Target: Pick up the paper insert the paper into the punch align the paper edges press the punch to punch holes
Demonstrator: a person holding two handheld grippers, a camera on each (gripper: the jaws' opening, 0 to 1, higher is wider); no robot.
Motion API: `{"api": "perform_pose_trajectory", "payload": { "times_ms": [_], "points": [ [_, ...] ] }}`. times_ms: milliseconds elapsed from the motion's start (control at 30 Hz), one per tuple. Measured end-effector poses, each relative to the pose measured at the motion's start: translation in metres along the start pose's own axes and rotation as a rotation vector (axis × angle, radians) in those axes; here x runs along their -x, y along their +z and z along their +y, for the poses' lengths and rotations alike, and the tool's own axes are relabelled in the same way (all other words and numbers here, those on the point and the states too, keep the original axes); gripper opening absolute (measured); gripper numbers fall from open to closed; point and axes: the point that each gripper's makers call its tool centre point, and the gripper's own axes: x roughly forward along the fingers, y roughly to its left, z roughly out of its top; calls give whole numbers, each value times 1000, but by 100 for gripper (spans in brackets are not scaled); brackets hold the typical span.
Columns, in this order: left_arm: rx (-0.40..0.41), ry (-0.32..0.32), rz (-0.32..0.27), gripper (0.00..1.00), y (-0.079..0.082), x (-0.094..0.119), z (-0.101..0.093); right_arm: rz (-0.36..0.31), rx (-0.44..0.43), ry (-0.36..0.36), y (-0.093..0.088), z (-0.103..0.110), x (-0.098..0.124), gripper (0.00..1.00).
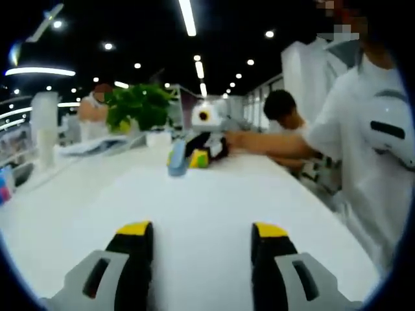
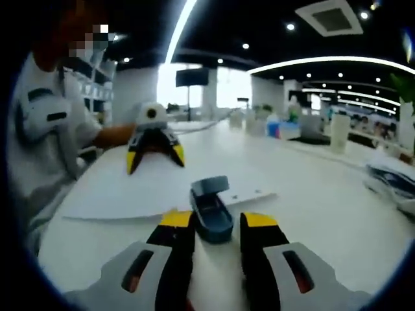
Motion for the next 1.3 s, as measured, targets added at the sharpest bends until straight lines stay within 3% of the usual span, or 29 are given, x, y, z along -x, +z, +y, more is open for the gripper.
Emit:
{"api": "perform_pose_trajectory", "payload": {
  "times_ms": [367,1300],
  "points": [
    [0,-3,1,62,-1,0,-1,-17,14,48,1,8,2,24],
    [4,16,3,58,1,-2,0,-8,45,122,-2,35,12,23]
  ]
}}
